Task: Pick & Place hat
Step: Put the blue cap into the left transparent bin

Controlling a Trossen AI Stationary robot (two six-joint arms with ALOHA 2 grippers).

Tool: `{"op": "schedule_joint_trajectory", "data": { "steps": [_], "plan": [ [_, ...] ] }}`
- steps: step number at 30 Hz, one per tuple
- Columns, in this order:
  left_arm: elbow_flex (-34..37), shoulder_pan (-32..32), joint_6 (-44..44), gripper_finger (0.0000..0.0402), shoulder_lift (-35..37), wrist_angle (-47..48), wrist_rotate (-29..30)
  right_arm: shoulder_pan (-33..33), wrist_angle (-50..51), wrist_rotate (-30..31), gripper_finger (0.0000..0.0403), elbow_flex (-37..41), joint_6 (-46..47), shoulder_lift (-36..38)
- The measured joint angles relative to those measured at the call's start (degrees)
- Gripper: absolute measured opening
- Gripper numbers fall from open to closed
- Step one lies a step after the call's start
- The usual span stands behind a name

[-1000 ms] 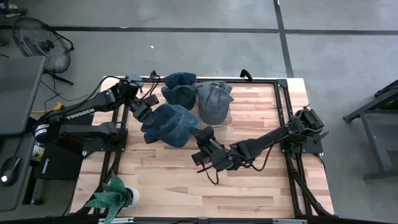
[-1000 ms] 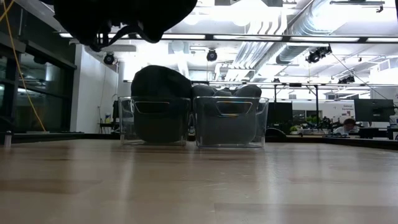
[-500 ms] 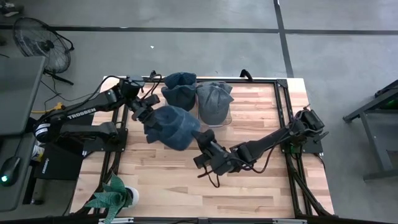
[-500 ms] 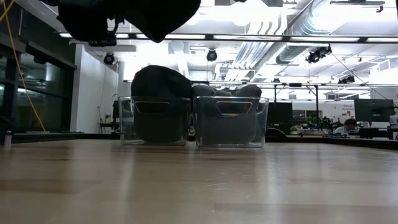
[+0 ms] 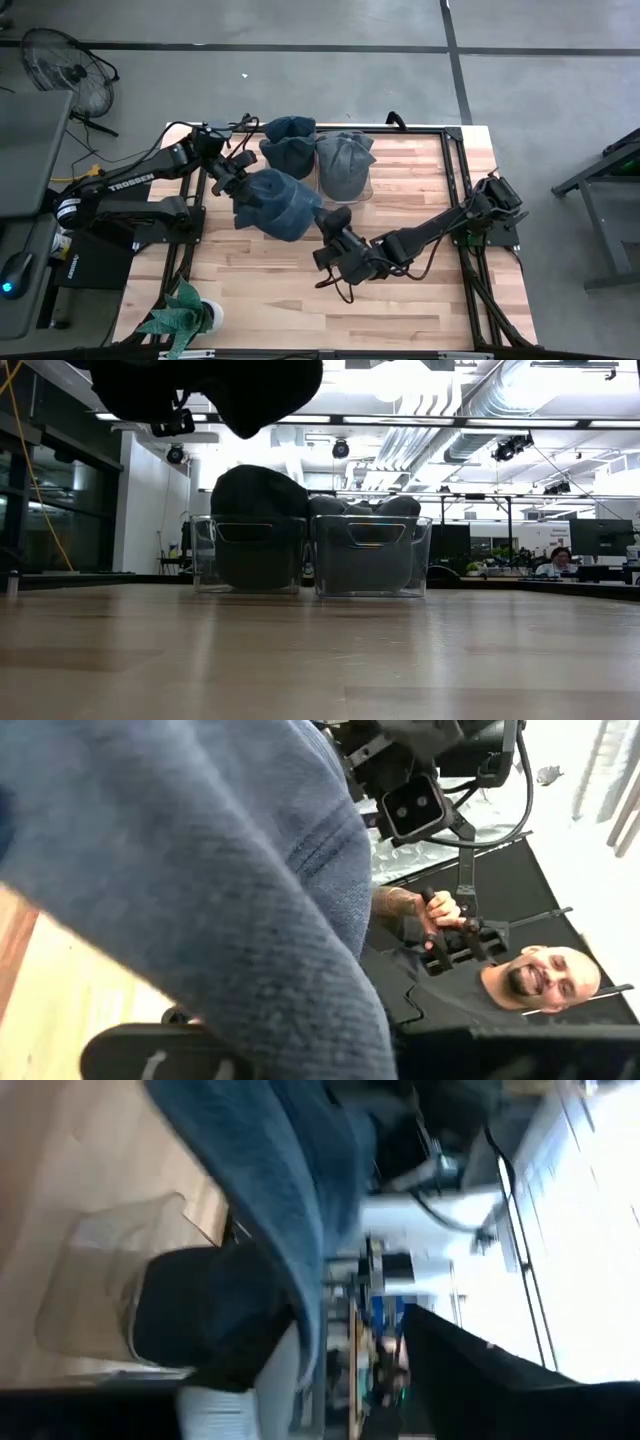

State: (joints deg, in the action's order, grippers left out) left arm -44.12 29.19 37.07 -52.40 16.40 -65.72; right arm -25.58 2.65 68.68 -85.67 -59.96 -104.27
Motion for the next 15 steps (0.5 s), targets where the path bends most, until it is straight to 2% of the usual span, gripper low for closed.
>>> {"op": "schedule_joint_trajectory", "data": {
  "steps": [2,5,8,11,15],
  "plan": [
    [0.0,0.0,-0.8,0.0002,0.0,0.0,0.4,-0.1,-0.1,3.7,0.0194,0.0,2.0,0.0],
    [0.0,0.0,-1.3,0.0001,0.0,-0.3,1.4,-0.7,0.1,12.3,0.0229,0.0,3.7,0.0],
    [0.0,0.0,-1.4,0.0001,0.0,-1.6,2.4,-2.1,0.1,18.8,0.0246,0.0,6.3,0.0],
    [-0.6,0.0,-2.4,0.0001,0.0,-3.1,2.4,-3.6,0.5,19.7,0.0248,0.0,13.3,0.0],
    [-3.5,0.0,-7.0,0.0001,0.0,-3.1,2.3,-5.4,5.4,16.5,0.0246,0.0,28.3,0.0]
  ]
}}
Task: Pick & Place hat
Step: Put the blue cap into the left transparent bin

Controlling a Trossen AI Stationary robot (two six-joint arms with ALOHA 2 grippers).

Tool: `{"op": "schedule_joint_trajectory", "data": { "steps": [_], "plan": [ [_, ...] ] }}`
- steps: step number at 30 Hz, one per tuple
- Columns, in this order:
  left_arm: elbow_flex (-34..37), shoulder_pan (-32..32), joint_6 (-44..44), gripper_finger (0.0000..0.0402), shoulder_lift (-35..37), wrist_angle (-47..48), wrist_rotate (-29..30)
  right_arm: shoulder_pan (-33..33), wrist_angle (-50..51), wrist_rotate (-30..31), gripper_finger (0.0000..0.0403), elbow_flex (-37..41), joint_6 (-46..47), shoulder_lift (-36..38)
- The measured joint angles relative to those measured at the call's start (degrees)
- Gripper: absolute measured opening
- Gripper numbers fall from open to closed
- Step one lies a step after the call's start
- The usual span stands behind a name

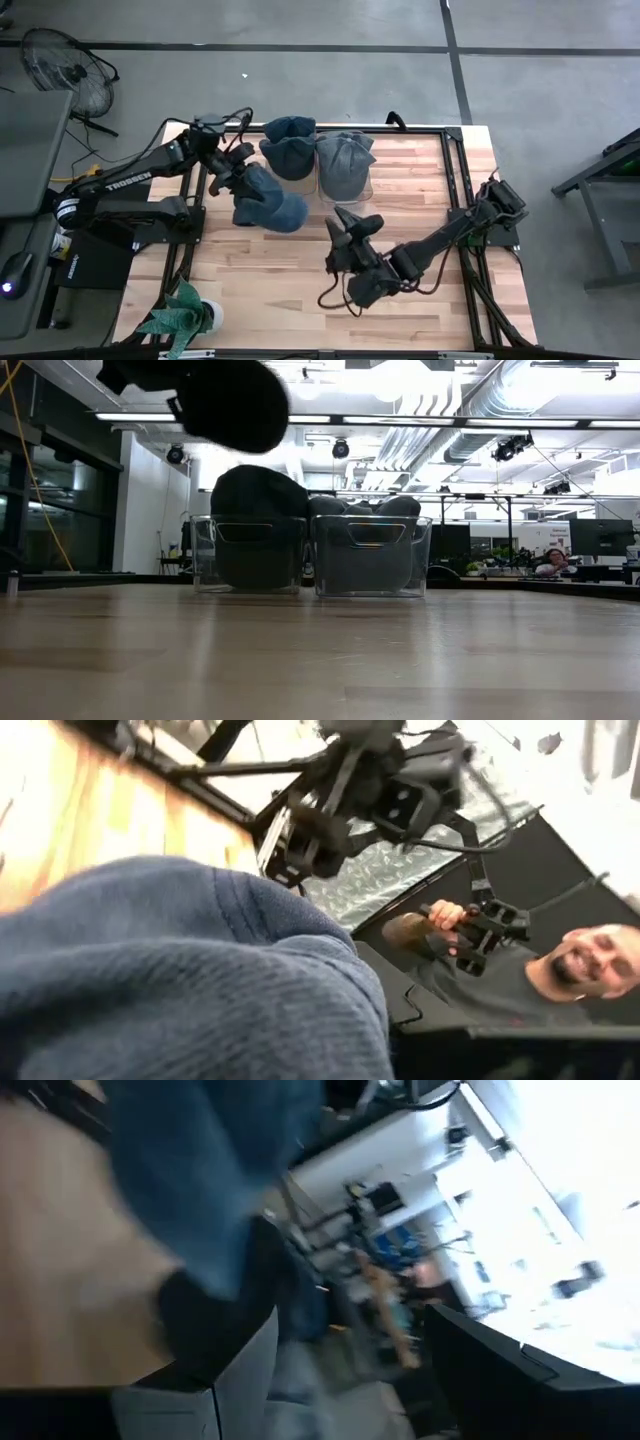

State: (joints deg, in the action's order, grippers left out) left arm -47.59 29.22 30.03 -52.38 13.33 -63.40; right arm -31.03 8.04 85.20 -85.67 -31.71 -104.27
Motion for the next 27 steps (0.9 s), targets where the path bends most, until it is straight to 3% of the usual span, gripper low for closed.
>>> {"op": "schedule_joint_trajectory", "data": {
  "steps": [7,11,16,27],
  "plan": [
    [-3.7,0.0,-8.1,0.0000,0.0,0.3,-3.2,-0.8,20.9,-11.6,0.0246,0.0,35.4,0.0],
    [-5.0,0.0,-11.1,0.0000,0.0,1.1,-4.2,0.0,32.0,-15.4,0.0245,0.0,49.6,0.0],
    [-8.2,0.0,-20.2,0.0000,-1.4,7.6,0.1,1.0,41.2,-21.9,0.0245,0.0,61.1,0.0],
    [-29.9,0.0,-53.5,0.0000,-15.3,45.4,19.4,3.0,52.5,-30.4,0.0245,0.0,72.2,0.0]
  ]
}}
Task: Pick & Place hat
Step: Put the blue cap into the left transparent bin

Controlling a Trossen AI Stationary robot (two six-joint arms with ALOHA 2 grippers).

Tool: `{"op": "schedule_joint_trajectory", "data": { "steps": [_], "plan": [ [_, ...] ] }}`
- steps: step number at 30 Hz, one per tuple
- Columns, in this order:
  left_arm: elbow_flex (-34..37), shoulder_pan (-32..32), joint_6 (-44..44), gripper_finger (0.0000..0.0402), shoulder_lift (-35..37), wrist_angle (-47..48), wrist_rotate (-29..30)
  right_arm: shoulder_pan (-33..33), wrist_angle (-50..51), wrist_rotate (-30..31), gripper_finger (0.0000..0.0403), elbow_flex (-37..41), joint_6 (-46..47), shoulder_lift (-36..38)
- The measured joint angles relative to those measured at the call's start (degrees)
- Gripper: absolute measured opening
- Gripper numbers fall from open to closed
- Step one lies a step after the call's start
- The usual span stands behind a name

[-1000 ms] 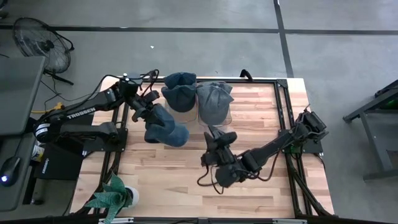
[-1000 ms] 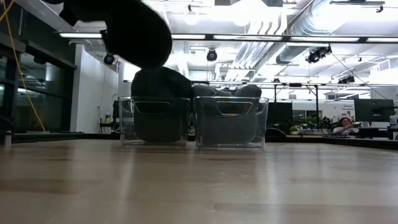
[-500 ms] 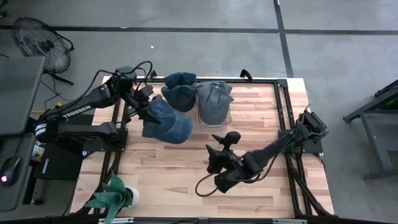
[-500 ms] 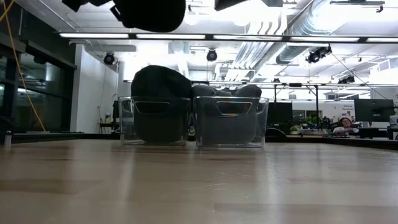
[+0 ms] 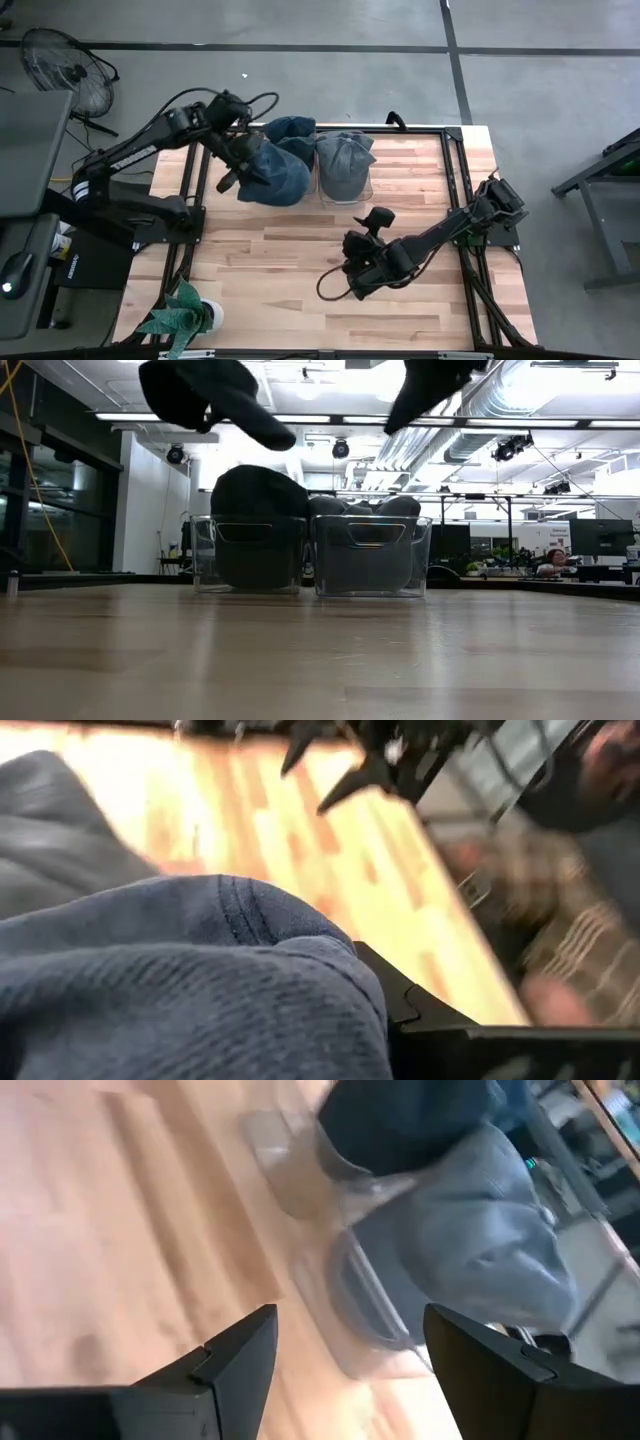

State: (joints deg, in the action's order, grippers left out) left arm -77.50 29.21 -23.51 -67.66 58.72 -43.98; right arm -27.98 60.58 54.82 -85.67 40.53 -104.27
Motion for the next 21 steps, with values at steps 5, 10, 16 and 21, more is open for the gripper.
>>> {"op": "schedule_joint_trajectory", "data": {
  "steps": [5,10,16,21],
  "plan": [
    [-9.3,0.0,-10.3,0.0000,-8.1,10.7,7.4,1.4,4.0,0.8,0.0245,3.3,6.1,0.6],
    [-16.3,-0.1,-17.8,0.0000,-13.4,18.3,15.4,3.2,-0.3,-2.7,0.0245,11.7,9.9,4.7],
    [-23.8,-0.1,-26.1,0.0000,-17.4,25.7,25.9,3.6,-11.6,-2.9,0.0245,23.9,9.8,15.2],
    [-27.8,-1.7,-31.0,0.0000,-19.3,26.5,36.2,3.7,-21.1,-2.7,0.0245,35.6,9.6,25.7]
  ]
}}
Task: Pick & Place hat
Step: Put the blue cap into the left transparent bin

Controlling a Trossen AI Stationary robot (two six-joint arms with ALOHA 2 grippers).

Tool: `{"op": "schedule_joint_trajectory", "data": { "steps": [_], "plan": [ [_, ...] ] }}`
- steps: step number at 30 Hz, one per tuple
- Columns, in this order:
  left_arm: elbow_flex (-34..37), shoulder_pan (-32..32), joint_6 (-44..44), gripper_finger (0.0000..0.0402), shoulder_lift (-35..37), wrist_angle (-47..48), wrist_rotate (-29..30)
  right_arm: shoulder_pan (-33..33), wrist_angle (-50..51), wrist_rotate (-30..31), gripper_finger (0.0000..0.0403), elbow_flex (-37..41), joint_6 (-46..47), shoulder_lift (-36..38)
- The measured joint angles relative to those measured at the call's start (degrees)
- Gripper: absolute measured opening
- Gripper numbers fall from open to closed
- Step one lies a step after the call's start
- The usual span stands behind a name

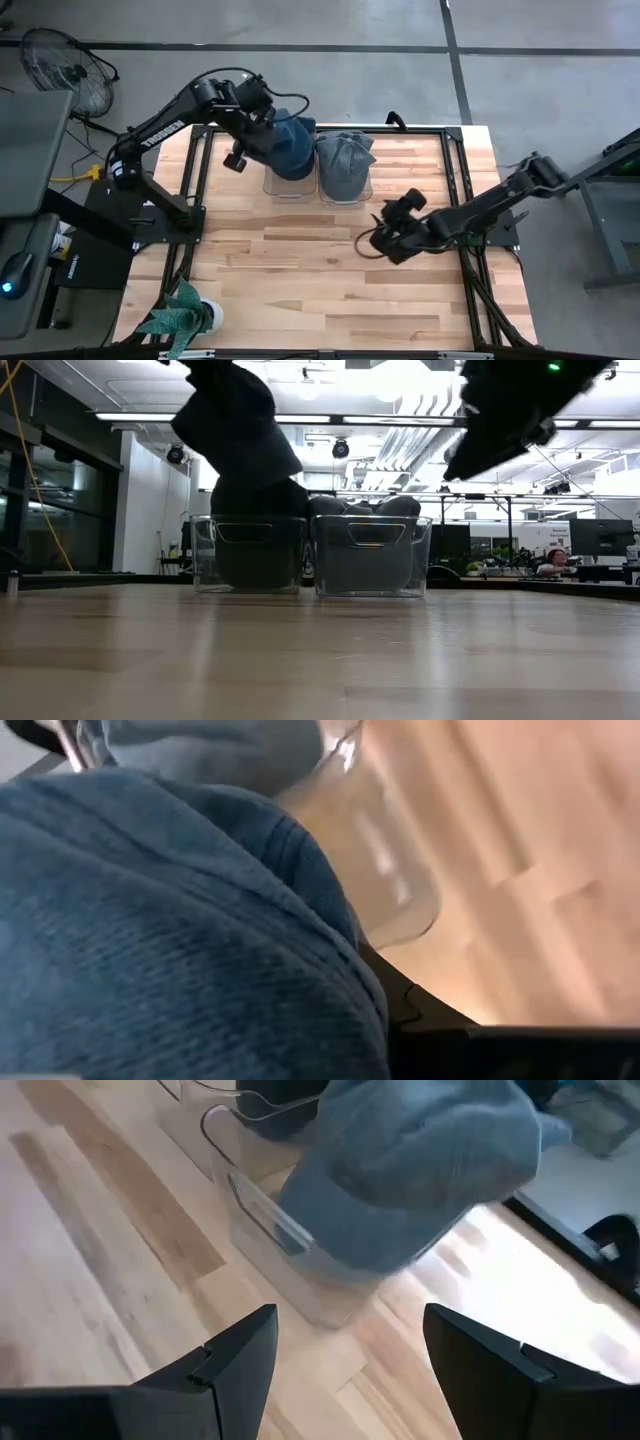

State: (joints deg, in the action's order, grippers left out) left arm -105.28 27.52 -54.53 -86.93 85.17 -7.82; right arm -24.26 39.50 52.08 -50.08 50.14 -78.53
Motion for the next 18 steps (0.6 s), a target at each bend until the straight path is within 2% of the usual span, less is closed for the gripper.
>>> {"op": "schedule_joint_trajectory", "data": {
  "steps": [3,9,18],
  "plan": [
    [-0.4,-1.7,-1.5,0.0000,-0.5,0.3,5.8,0.0,-7.5,-0.2,0.0245,7.7,-0.3,5.2],
    [-0.5,-5.6,-2.1,0.0000,-3.6,2.8,13.3,0.0,-17.8,-0.5,0.0245,19.0,-2.4,13.7],
    [-0.5,-7.2,1.5,0.0000,-8.5,4.7,18.1,0.0,-20.1,-0.9,0.0245,24.5,-2.7,19.6]
  ]
}}
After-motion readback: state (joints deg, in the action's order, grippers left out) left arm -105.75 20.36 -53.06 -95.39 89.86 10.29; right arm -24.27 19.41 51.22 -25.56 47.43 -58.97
